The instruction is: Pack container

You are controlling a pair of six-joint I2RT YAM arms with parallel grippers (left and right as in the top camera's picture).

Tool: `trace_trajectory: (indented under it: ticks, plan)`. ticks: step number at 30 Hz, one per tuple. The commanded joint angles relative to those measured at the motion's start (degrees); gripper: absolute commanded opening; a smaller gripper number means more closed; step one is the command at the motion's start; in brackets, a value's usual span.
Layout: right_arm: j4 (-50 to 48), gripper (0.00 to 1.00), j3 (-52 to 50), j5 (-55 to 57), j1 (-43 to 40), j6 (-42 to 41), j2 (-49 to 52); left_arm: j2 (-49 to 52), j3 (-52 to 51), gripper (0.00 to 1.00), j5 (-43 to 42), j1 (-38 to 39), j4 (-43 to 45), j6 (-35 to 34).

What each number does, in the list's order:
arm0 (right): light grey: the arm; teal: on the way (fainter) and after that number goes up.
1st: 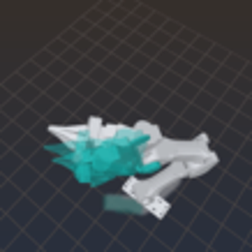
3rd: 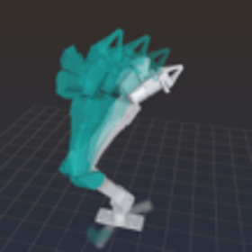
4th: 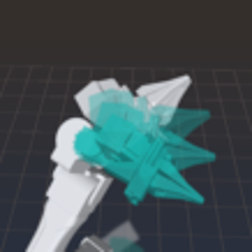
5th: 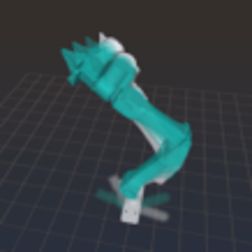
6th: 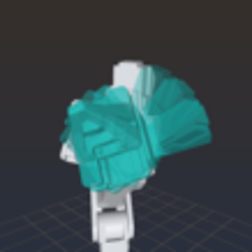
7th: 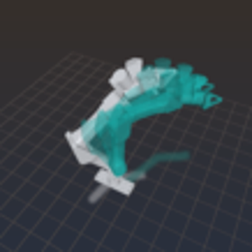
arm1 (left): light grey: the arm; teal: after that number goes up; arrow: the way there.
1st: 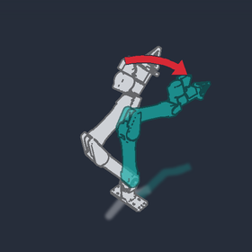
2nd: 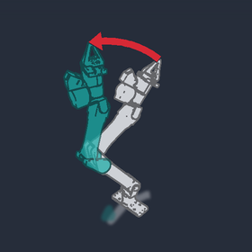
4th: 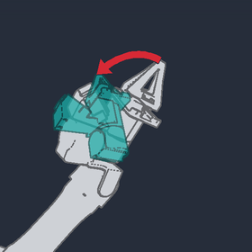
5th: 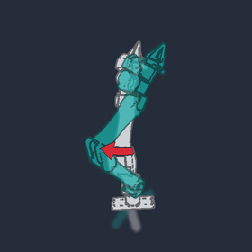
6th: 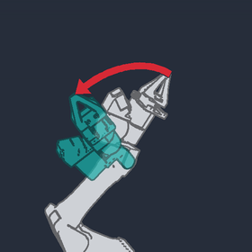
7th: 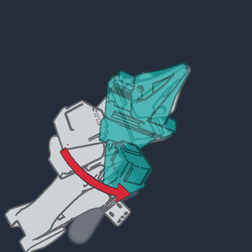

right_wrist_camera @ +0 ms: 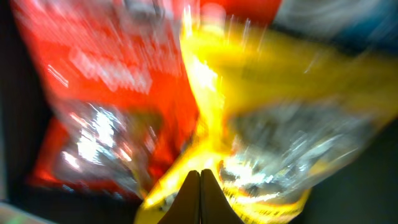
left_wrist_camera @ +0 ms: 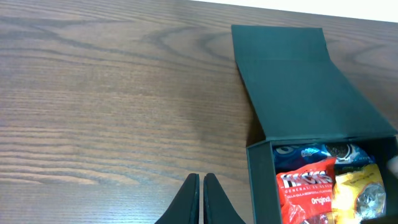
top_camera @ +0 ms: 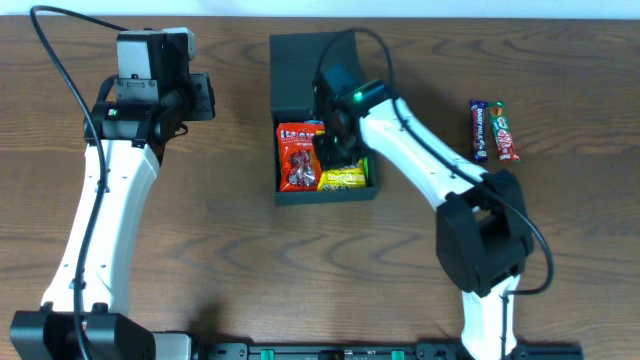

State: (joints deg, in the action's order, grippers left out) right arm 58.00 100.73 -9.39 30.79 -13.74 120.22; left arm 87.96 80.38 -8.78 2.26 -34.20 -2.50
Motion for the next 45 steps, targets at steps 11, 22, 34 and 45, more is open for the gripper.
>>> trace_trajectory:
  ticks: [11,22,34,45]
  plan:
    - [-12.68,0.02,0.57,-5.95,-0.35,4.44,-0.35,-1.09,1.46,0.06,0.42,-0.09,0.15,1.25]
    - [-14.88,0.01,0.57,-10.8,0.33,6.34,9.01,-1.09,1.46,0.06,0.44,-0.09,0.13,1.27]
    - [-14.84,0.01,8.52,-1.14,-5.55,6.88,-2.95,-1.09,1.46,0.06,0.44,-0.09,0.13,1.27]
    - [-2.16,0.02,5.6,15.04,-25.18,6.95,-3.93,-1.09,1.46,0.06,0.44,-0.09,0.13,1.27]
